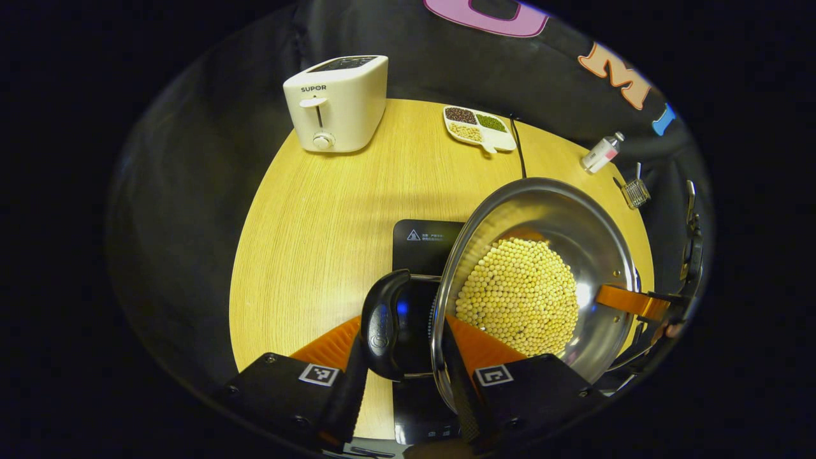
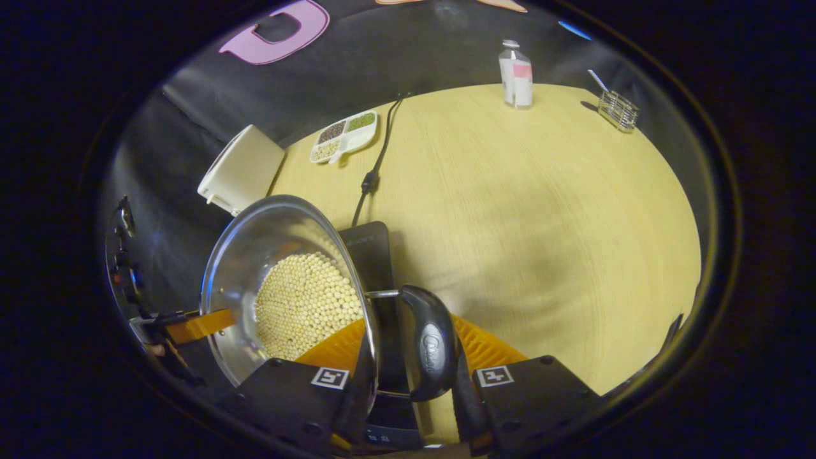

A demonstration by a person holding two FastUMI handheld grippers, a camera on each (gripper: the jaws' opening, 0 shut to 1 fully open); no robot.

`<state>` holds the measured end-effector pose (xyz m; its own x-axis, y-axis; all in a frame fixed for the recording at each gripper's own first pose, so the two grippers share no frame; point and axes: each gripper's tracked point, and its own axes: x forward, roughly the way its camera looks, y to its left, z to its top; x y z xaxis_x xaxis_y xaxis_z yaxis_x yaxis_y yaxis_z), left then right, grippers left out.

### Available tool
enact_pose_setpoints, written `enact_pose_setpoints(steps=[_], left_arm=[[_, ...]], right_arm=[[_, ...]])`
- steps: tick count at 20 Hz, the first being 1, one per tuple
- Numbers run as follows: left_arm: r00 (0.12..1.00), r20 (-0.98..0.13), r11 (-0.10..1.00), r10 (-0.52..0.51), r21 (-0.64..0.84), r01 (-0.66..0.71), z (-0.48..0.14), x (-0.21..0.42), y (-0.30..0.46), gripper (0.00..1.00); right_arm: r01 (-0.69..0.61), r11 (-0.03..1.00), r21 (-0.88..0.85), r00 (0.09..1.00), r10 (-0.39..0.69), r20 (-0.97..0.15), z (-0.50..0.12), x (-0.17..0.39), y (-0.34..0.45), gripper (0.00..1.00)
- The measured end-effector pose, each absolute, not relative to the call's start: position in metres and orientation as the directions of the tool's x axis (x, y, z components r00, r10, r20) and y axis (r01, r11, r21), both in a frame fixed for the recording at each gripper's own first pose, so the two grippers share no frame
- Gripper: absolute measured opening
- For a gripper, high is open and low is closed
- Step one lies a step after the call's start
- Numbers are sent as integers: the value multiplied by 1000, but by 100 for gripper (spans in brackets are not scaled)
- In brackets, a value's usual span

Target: First push the handle of the pot to place it horizontally, then grasp the pot with both hands and set it on the induction cooktop.

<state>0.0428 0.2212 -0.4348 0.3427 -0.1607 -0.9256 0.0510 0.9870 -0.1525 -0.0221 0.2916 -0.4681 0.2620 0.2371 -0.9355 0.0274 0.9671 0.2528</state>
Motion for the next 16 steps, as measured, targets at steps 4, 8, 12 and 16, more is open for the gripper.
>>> enact_pose_setpoints(steps=[4, 8, 12, 16], left_arm=[[340, -930, 990, -142, -128, 61, -436, 42, 222, 67], [343, -930, 991, -130, -113, 70, -436, 44, 222, 71], [335, -934, 992, -124, -108, 67, -437, 40, 223, 75], [350, -930, 994, -113, -108, 34, -436, 40, 226, 75]], right_arm=[[32, 968, 249, 268, 232, -935, -468, -21, 291, 55], [37, 968, 248, 269, 230, -935, -467, -24, 290, 55], [56, 968, 244, 281, 220, -934, -468, -21, 291, 58], [60, 966, 253, 293, 225, -929, -463, -19, 292, 70]])
